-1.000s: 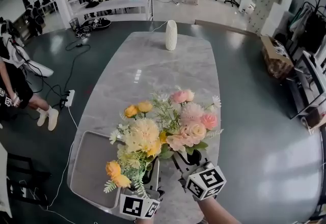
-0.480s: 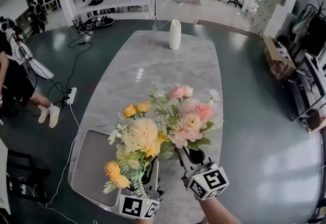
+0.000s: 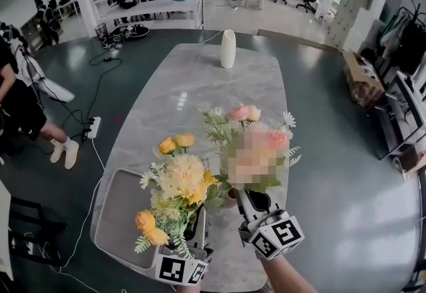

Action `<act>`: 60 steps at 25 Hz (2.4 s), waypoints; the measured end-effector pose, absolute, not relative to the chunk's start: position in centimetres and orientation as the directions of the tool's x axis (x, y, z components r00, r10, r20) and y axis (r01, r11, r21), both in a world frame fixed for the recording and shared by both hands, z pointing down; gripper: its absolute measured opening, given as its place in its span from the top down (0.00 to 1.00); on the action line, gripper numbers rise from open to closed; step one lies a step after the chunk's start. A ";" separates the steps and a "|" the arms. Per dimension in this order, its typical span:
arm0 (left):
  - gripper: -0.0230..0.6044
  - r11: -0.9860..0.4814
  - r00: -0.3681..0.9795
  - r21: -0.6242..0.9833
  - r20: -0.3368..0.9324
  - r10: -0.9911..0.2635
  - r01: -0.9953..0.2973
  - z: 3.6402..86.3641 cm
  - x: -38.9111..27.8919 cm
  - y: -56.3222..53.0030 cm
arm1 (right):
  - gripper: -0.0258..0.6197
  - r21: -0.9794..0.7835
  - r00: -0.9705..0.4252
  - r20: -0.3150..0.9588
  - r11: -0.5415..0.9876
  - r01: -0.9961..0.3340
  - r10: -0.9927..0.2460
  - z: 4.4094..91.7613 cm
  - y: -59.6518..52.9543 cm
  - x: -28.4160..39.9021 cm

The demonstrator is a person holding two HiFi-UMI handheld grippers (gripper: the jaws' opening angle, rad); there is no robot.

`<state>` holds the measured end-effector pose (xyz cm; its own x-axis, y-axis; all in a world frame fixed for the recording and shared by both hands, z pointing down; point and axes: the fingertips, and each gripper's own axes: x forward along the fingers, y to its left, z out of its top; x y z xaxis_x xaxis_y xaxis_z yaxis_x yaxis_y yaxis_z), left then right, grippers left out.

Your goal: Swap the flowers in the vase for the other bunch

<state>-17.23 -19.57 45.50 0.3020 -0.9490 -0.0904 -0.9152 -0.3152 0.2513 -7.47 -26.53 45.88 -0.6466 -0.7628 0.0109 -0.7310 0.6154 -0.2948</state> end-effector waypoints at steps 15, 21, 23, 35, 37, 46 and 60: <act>0.83 -0.318 0.297 0.239 -0.121 -0.947 -0.917 43.4 -18.3 -19.6 | 0.85 -0.291 -0.633 -0.090 0.628 -0.722 -0.769 41.4 -26.6 -7.2; 0.83 -0.325 0.302 0.235 -0.131 -0.944 -0.916 43.3 -18.7 -19.2 | 0.85 -0.285 -0.629 -0.116 0.632 -0.720 -0.769 40.5 -26.3 -7.6; 0.83 -0.329 0.306 0.234 -0.131 -0.943 -0.915 43.3 -18.7 -19.0 | 0.85 -0.287 -0.629 -0.125 0.635 -0.718 -0.768 40.1 -26.1 -7.7; 0.83 -0.347 0.318 0.238 -0.151 -0.936 -0.907 42.0 -19.2 -18.7 | 0.85 -0.275 -0.619 -0.177 0.642 -0.716 -0.766 37.3 -25.9 -8.0; 0.83 -0.350 0.320 0.234 -0.157 -0.934 -0.907 41.2 -18.7 -19.0 | 0.85 -0.278 -0.617 -0.184 0.643 -0.713 -0.765 36.6 -26.1 -7.5; 0.83 -0.361 0.323 0.228 -0.186 -0.928 -0.904 39.2 -18.2 -19.8 | 0.85 -0.277 -0.610 -0.210 0.645 -0.712 -0.764 34.9 -26.6 -6.7; 0.84 -0.401 0.346 0.210 -0.254 -0.903 -0.892 35.5 -16.2 -22.2 | 0.85 -0.279 -0.600 -0.212 0.636 -0.719 -0.771 34.1 -28.0 -4.9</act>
<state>-16.18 -22.22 35.55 0.3464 -0.9031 -0.2539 -0.8918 -0.4010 0.2096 -4.88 -27.97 34.10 -0.6000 -0.7713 -0.2123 -0.7192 0.6363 -0.2791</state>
